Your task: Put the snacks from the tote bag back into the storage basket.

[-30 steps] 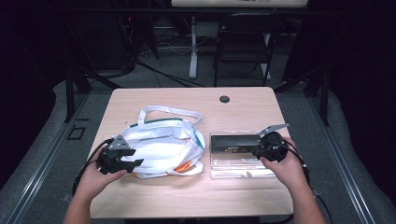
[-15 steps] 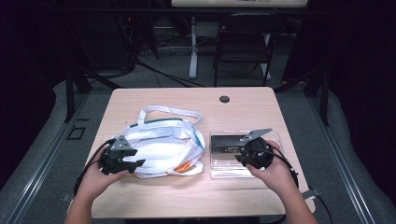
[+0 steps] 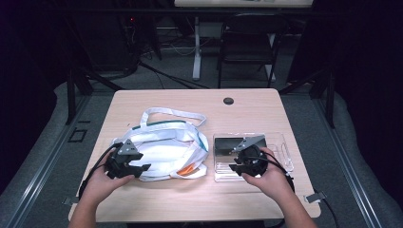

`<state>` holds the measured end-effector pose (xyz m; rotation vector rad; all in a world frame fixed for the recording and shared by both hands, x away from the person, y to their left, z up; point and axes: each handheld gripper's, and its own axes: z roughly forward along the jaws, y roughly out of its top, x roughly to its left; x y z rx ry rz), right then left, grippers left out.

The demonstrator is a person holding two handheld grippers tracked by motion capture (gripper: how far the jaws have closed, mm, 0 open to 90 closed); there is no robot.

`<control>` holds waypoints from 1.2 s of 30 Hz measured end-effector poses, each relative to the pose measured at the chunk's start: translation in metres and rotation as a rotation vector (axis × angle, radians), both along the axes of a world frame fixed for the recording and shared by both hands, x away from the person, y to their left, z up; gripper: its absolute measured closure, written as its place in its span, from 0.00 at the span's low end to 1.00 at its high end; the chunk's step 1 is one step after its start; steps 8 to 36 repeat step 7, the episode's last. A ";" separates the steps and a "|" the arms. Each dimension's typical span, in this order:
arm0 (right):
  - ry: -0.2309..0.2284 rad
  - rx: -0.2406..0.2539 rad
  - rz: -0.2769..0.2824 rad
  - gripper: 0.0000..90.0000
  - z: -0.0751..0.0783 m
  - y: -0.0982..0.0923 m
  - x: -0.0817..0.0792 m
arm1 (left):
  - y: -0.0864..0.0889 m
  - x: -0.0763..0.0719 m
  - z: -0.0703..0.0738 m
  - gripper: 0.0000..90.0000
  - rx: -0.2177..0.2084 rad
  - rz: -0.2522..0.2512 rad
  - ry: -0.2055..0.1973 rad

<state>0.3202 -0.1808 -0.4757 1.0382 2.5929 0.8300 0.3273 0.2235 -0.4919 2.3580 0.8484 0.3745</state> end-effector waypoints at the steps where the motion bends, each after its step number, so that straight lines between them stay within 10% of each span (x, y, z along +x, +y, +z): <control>1: -0.005 0.013 -0.004 0.74 -0.001 0.000 0.000 | 0.000 0.000 0.000 0.54 0.001 -0.002 -0.001; 36: -0.007 0.018 -0.016 0.71 -0.001 -0.005 0.002 | -0.001 0.000 0.001 0.53 -0.001 -0.004 -0.008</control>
